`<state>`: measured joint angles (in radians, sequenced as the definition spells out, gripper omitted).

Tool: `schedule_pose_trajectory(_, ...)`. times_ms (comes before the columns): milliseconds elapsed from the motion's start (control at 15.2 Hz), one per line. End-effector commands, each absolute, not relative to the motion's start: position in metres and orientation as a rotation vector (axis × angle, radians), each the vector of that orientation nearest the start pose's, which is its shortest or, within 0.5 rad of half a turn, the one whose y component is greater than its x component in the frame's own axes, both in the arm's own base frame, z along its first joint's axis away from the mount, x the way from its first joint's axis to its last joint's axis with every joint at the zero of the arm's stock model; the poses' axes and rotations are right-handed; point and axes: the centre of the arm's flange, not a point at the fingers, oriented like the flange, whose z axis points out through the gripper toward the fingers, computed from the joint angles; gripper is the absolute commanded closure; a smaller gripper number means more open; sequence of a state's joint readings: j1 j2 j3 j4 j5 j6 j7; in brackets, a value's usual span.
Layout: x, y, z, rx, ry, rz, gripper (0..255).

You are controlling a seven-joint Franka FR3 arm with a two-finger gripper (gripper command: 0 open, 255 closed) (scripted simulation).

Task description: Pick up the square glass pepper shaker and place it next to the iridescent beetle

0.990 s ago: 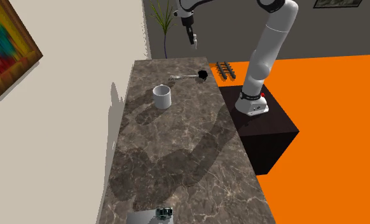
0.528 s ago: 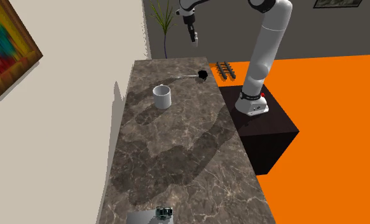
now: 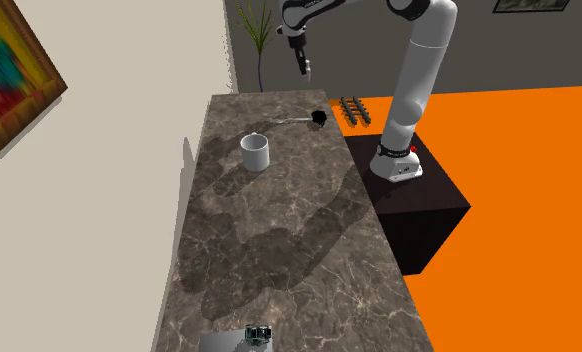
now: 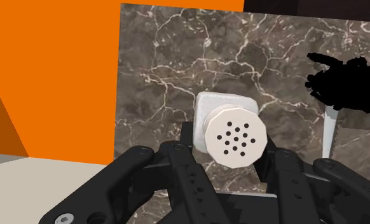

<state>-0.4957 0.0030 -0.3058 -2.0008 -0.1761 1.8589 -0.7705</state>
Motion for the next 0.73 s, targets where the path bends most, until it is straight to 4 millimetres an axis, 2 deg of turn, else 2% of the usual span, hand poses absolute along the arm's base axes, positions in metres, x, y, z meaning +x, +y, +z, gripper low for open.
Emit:
schedule_pose_trajectory(0,0.365,-0.396,0.435,-3.138,-0.049,0.345,255)
schedule_pose_trajectory(660,0.365,-0.396,0.382,-3.138,-0.049,0.345,255)
